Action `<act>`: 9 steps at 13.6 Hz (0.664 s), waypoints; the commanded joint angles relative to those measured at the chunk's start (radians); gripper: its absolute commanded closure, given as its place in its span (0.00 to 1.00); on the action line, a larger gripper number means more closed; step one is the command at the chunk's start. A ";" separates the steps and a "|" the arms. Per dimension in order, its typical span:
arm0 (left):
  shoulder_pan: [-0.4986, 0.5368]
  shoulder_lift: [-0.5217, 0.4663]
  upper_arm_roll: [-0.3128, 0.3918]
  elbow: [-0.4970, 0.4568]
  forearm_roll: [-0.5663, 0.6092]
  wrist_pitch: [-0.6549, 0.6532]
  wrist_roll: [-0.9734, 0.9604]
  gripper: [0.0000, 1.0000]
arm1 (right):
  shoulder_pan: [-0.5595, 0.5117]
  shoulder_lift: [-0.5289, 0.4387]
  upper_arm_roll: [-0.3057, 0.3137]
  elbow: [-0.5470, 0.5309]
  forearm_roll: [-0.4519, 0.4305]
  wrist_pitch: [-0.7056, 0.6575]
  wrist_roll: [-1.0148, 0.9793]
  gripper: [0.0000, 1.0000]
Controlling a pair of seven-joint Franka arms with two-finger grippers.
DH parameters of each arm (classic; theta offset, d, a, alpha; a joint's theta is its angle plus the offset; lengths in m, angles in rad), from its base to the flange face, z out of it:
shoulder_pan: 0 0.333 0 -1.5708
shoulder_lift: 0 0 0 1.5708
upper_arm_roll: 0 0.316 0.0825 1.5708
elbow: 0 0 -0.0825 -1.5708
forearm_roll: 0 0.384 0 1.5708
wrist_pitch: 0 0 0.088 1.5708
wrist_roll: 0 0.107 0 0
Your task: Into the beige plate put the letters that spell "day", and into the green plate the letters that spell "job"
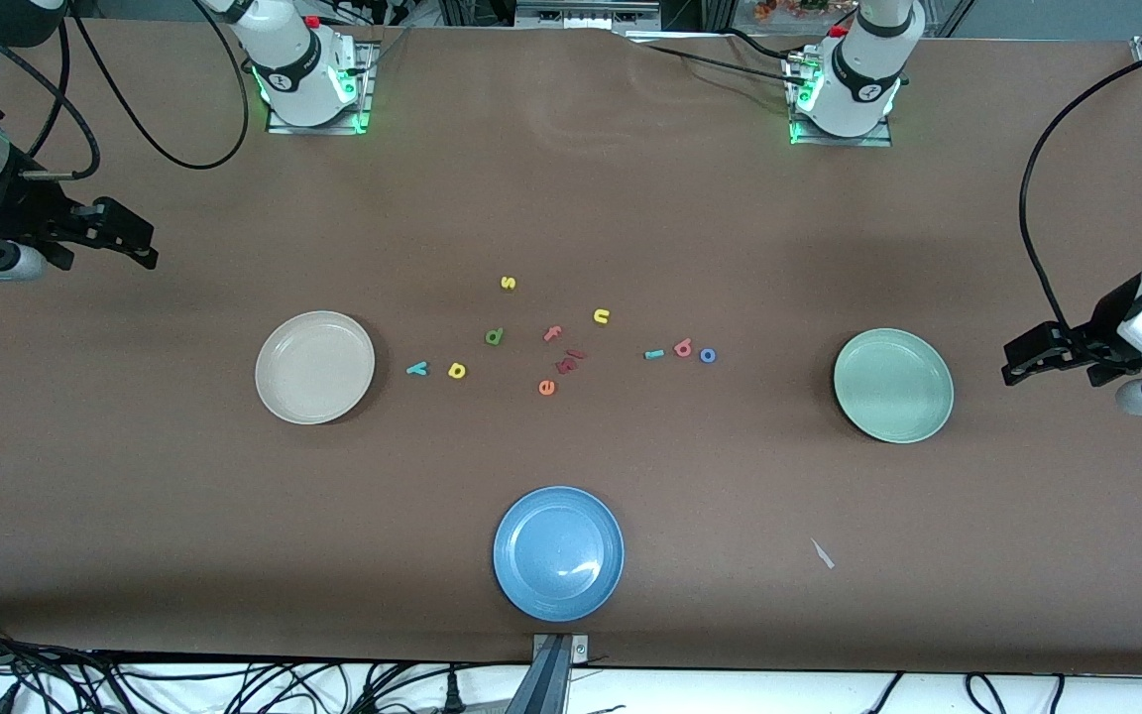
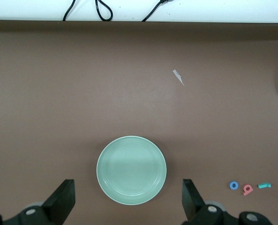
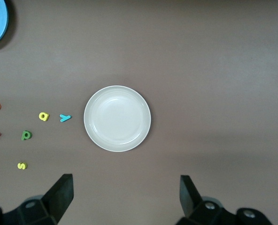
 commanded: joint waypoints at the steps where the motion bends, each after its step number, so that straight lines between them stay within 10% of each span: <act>1: 0.000 -0.027 0.002 -0.018 -0.030 -0.012 0.011 0.00 | -0.006 0.006 0.006 0.013 -0.011 -0.009 0.003 0.00; 9: 0.003 -0.027 -0.010 -0.018 -0.029 -0.012 0.011 0.00 | -0.006 0.007 0.006 0.013 -0.010 -0.010 0.003 0.00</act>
